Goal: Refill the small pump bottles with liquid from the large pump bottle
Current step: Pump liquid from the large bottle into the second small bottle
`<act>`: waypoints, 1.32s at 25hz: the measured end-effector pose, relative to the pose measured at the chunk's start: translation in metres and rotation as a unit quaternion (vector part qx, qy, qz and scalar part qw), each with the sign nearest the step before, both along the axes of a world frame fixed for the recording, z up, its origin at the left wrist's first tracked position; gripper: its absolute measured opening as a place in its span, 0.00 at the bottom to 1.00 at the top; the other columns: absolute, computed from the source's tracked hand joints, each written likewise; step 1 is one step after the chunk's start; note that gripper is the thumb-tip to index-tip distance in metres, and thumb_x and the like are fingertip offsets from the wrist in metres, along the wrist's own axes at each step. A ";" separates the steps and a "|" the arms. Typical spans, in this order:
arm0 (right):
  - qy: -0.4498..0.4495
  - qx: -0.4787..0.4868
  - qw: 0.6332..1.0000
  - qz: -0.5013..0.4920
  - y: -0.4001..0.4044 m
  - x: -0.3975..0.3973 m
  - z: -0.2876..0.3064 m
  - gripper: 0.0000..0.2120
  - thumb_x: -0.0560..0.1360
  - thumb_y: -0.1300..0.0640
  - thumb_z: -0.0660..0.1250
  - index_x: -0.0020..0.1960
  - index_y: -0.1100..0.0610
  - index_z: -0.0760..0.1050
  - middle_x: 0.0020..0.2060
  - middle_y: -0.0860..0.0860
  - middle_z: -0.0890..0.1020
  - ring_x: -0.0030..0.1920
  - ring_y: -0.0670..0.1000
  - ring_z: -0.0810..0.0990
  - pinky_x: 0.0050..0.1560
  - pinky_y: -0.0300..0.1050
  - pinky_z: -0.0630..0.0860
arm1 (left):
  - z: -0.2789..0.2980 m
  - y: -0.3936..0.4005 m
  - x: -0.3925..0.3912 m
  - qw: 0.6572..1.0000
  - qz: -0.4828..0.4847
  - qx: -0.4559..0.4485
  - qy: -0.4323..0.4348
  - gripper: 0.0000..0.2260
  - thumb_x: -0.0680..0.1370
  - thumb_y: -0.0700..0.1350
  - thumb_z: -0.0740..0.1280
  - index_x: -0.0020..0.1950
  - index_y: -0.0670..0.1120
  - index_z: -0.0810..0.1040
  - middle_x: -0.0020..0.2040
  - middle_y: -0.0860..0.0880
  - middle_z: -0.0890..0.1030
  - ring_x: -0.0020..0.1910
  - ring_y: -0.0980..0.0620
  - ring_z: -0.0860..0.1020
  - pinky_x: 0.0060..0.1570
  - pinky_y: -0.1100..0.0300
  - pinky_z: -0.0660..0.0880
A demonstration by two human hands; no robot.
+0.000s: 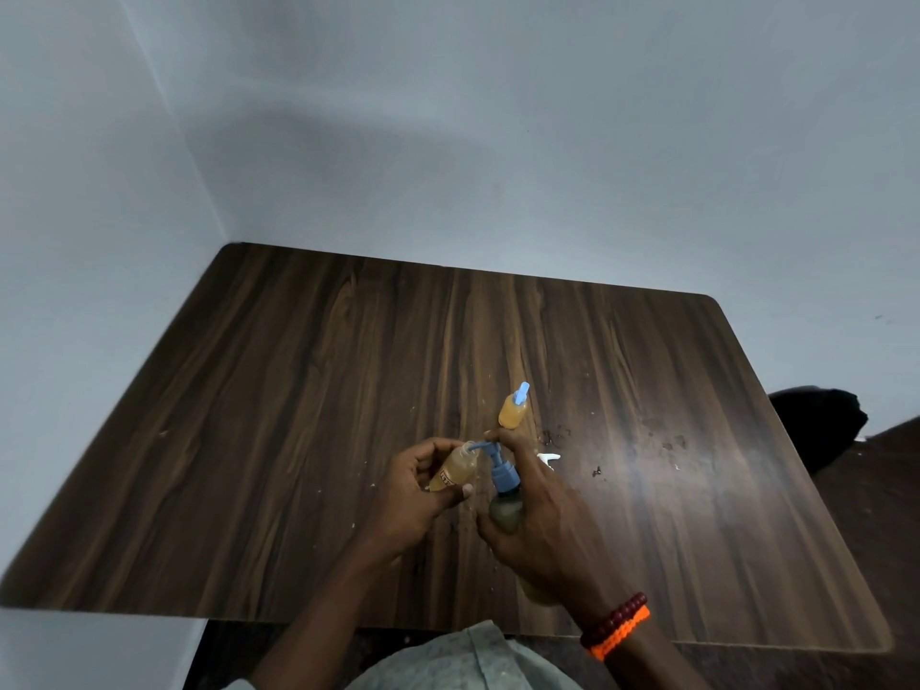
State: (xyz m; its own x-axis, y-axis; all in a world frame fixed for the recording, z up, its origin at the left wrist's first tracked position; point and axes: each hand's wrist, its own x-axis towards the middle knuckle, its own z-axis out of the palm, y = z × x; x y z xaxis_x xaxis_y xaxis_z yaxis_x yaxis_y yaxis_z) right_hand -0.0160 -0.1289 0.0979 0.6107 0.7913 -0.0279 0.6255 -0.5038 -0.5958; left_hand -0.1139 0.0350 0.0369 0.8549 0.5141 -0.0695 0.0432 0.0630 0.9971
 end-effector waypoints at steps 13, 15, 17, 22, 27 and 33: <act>0.013 0.015 1.000 -0.001 -0.002 -0.004 0.005 0.37 0.75 0.42 0.72 0.78 0.47 0.58 0.68 0.47 0.76 0.59 0.48 0.80 0.60 0.49 0.80 | 0.003 -0.003 0.000 1.000 -0.008 -0.007 -0.002 0.17 0.73 0.35 0.78 0.59 0.49 0.83 0.57 0.53 0.87 0.58 0.55 0.85 0.54 0.62 0.83; 0.015 0.013 1.000 -0.002 -0.003 -0.005 0.004 0.37 0.75 0.43 0.73 0.78 0.48 0.59 0.69 0.47 0.75 0.61 0.48 0.79 0.61 0.49 0.80 | 0.002 -0.004 0.000 1.000 -0.009 -0.006 0.002 0.18 0.73 0.34 0.78 0.59 0.50 0.83 0.57 0.54 0.87 0.57 0.55 0.85 0.53 0.63 0.83; 0.015 0.025 1.000 -0.007 -0.004 -0.005 0.004 0.34 0.75 0.44 0.73 0.76 0.48 0.61 0.65 0.46 0.77 0.57 0.47 0.80 0.59 0.48 0.80 | 0.001 -0.005 -0.001 1.000 -0.014 -0.008 0.005 0.18 0.73 0.34 0.77 0.58 0.50 0.83 0.57 0.54 0.87 0.57 0.55 0.85 0.52 0.63 0.83; 0.010 0.023 1.000 -0.006 -0.004 -0.004 0.005 0.36 0.75 0.43 0.72 0.77 0.47 0.59 0.64 0.46 0.78 0.56 0.47 0.80 0.58 0.48 0.81 | -0.001 -0.004 -0.001 1.000 -0.014 -0.007 0.002 0.17 0.74 0.35 0.77 0.60 0.49 0.83 0.58 0.51 0.87 0.59 0.52 0.85 0.55 0.58 0.84; 0.016 0.018 1.000 -0.010 -0.004 -0.005 0.003 0.36 0.75 0.44 0.73 0.77 0.49 0.60 0.67 0.47 0.76 0.60 0.48 0.79 0.61 0.50 0.80 | -0.002 -0.003 -0.001 1.000 -0.014 -0.001 0.001 0.18 0.73 0.36 0.78 0.58 0.52 0.83 0.58 0.53 0.87 0.58 0.54 0.85 0.54 0.60 0.84; 0.013 0.016 1.000 -0.009 -0.003 -0.003 0.005 0.39 0.75 0.45 0.73 0.79 0.50 0.57 0.69 0.49 0.76 0.62 0.49 0.79 0.64 0.49 0.79 | -0.003 -0.002 0.001 1.000 -0.012 -0.007 -0.004 0.17 0.74 0.37 0.78 0.59 0.52 0.83 0.58 0.52 0.87 0.59 0.53 0.85 0.55 0.58 0.84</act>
State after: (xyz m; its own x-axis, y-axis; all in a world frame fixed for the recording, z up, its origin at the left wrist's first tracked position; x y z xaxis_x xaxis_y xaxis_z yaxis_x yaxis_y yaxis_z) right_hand -0.0185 -0.1322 0.1030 0.6250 0.7804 -0.0192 0.6000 -0.4960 -0.6277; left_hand -0.1133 0.0328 0.0338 0.8678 0.4920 -0.0691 0.0361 0.0763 0.9964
